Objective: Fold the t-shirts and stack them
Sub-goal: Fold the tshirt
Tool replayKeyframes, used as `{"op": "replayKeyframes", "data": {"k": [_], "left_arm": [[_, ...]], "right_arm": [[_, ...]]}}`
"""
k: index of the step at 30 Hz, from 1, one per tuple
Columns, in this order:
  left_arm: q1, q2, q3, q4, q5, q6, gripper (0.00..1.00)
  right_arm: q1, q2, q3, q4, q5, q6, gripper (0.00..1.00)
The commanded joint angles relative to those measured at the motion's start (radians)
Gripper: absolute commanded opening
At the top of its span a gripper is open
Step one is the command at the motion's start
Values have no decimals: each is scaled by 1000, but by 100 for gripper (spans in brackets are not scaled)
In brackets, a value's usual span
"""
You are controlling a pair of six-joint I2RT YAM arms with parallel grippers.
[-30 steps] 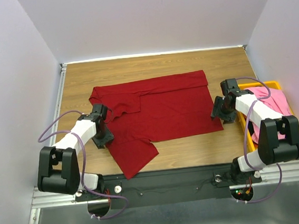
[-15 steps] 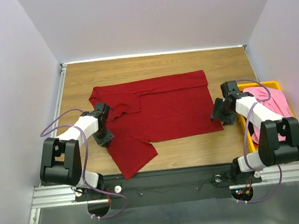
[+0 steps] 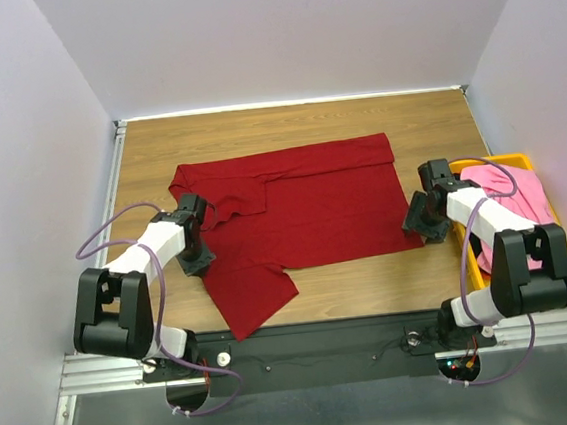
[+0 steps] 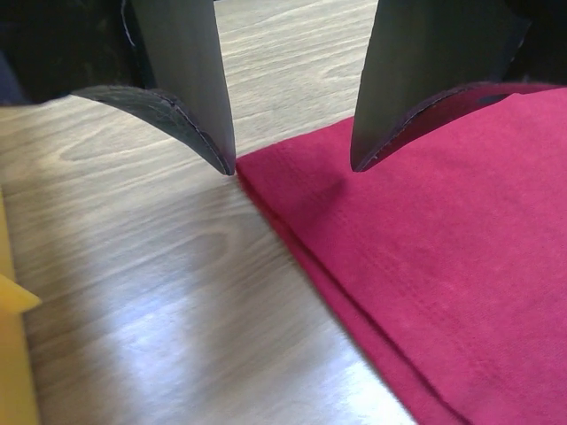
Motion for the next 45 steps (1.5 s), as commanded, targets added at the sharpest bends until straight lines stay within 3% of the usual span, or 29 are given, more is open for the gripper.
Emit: {"op": "replayKeyframes", "data": {"k": [1, 20, 27, 29, 33, 45], "left_arm": [[-2, -43, -14, -9, 0, 19, 0], [-2, -98, -20, 6, 22, 36, 0], [-1, -107, -20, 7, 22, 35, 0], [-1, -116, -20, 6, 19, 30, 0], [19, -136, -17, 7, 14, 28, 0], [159, -150, 38, 50, 48, 70, 0]], "right_arm": [[3, -43, -32, 30, 70, 34, 60], [5, -90, -161, 148, 120, 73, 45], [3, -90, -149, 162, 121, 62, 26], [3, -96, -135, 160, 111, 57, 12], [3, -110, -100, 153, 92, 50, 1], [2, -44, 122, 116, 46, 28, 1]]}}
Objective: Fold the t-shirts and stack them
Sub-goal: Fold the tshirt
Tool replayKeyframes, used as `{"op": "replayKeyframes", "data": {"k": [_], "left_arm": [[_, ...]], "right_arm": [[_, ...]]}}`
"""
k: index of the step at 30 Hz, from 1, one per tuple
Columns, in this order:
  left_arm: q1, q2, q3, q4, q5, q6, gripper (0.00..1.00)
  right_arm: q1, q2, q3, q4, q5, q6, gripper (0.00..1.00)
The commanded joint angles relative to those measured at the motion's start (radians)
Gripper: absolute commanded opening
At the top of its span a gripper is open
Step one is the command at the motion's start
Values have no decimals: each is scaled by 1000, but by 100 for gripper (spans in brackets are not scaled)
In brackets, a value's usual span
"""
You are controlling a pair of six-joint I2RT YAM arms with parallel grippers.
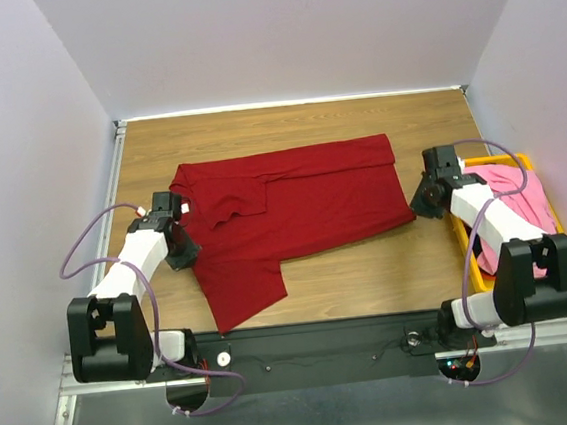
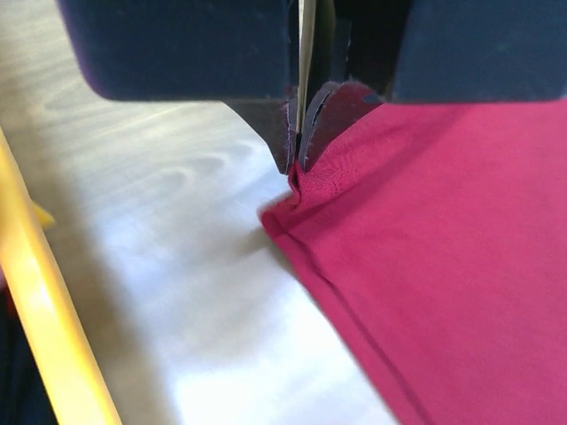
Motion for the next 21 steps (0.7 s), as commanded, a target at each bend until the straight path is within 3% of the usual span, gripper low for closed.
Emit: {"op": "replayKeyframes", "data": {"k": [1, 21], "left_arm": [[20, -8, 53, 9, -13, 41, 0], [63, 158, 261, 55, 43, 113, 0]], "right_arm": [[2, 41, 105, 8, -18, -12, 1], [-4, 251, 321, 10, -40, -39, 1]]}}
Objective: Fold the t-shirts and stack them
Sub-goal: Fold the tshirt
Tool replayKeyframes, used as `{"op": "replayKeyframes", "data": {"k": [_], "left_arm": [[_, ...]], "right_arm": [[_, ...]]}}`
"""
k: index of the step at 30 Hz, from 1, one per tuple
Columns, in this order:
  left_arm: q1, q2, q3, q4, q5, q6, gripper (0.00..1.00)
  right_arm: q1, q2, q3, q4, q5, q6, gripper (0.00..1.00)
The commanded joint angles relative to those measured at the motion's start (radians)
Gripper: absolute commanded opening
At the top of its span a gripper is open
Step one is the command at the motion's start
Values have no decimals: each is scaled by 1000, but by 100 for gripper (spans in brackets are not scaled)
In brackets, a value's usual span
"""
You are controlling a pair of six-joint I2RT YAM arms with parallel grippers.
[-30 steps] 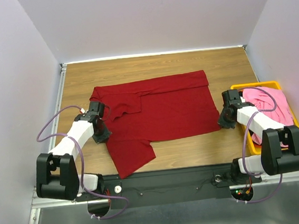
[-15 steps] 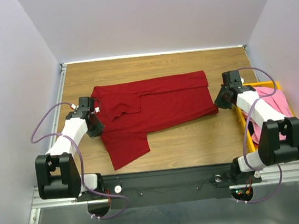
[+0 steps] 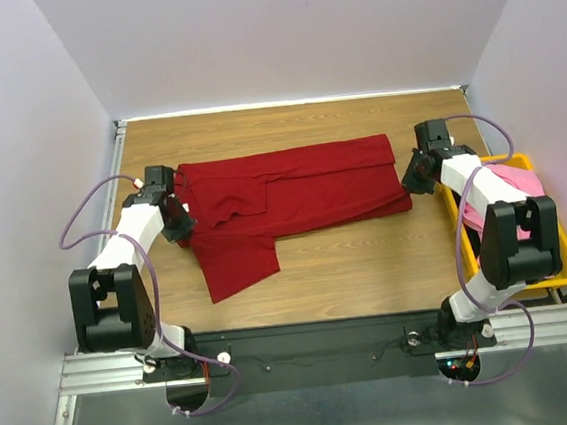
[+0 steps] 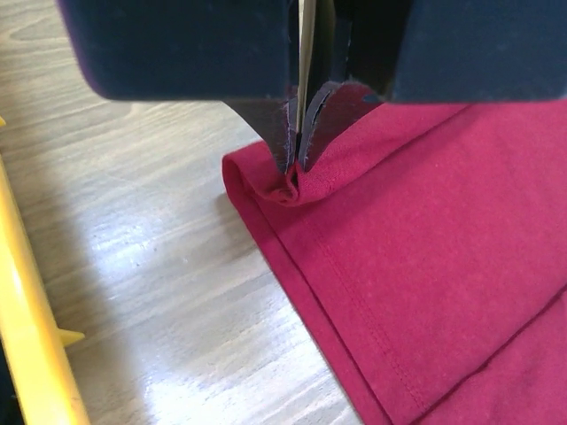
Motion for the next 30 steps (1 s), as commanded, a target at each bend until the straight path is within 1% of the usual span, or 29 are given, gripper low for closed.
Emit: {"op": "replayKeyframes", "data": {"k": [1, 12, 24, 30], "left_arm": [[16, 14, 72, 6, -4, 39, 0], [21, 114, 105, 49, 39, 74, 0], [22, 138, 161, 52, 41, 85, 0], [24, 152, 147, 70, 28, 94, 0]], "right_arm": [[-4, 26, 53, 14, 7, -12, 1], [-7, 87, 80, 23, 26, -24, 1], [-13, 118, 84, 46, 34, -27, 1], [-15, 129, 91, 57, 45, -25, 1]]}}
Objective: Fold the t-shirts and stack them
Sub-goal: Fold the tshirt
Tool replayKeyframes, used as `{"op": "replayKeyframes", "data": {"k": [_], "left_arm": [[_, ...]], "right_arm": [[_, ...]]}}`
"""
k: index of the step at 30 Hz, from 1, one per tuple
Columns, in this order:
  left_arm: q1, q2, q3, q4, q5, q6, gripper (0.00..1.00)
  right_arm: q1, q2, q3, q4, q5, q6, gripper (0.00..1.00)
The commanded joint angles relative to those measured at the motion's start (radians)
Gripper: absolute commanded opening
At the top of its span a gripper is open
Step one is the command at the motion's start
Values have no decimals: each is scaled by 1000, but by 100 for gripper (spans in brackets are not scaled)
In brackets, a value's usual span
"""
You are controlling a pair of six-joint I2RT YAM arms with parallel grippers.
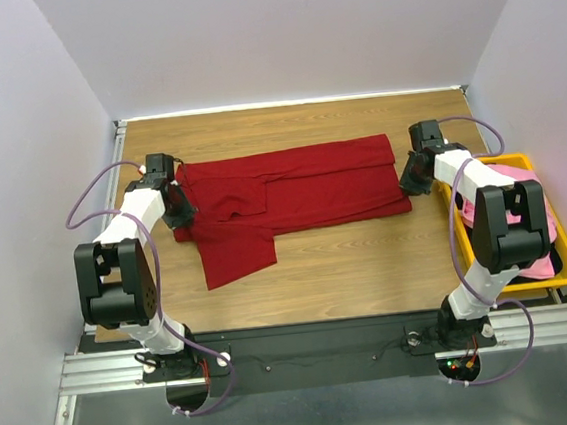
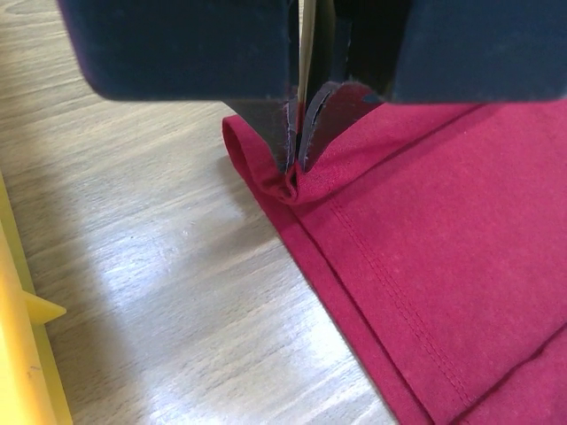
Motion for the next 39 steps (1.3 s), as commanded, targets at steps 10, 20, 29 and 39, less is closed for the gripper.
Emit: {"op": "replayKeyframes", "data": {"k": [10, 20, 29, 39], "left_arm": [[10, 63, 25, 71, 28, 18, 14], [10, -89, 26, 27, 19, 23, 74], [-73, -284, -276, 4, 89, -49, 75], [-179, -301, -365, 27, 22, -115, 75]], "right_arm": [[-13, 55, 70, 74, 19, -8, 16], [-5, -101, 73, 69, -63, -71, 63], [267, -191, -18, 83, -273, -73, 62], [631, -2, 10, 239, -284, -28, 56]]}}
